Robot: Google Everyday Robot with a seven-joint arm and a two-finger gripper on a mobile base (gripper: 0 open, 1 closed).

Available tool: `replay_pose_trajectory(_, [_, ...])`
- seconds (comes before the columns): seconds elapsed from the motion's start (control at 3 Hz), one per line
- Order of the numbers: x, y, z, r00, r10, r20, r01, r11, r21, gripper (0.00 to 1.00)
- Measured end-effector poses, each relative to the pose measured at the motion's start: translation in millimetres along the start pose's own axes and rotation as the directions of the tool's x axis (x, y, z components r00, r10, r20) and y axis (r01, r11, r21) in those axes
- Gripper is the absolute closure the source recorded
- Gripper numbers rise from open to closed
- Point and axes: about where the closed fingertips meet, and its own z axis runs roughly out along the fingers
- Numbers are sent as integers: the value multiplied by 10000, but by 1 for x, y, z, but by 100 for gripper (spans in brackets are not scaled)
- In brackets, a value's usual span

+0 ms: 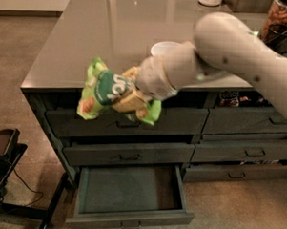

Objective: Place green rice chip bag into bottom drawer

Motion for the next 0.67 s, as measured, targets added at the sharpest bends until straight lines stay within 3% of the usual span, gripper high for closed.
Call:
replay_pose_trajectory(0.33, [2,13,-28,9963,696,509,-696,9976,-29,100])
replay_pose_trajectory(0.67, [5,16,-18,9988,440,217,-435,9988,-208,100])
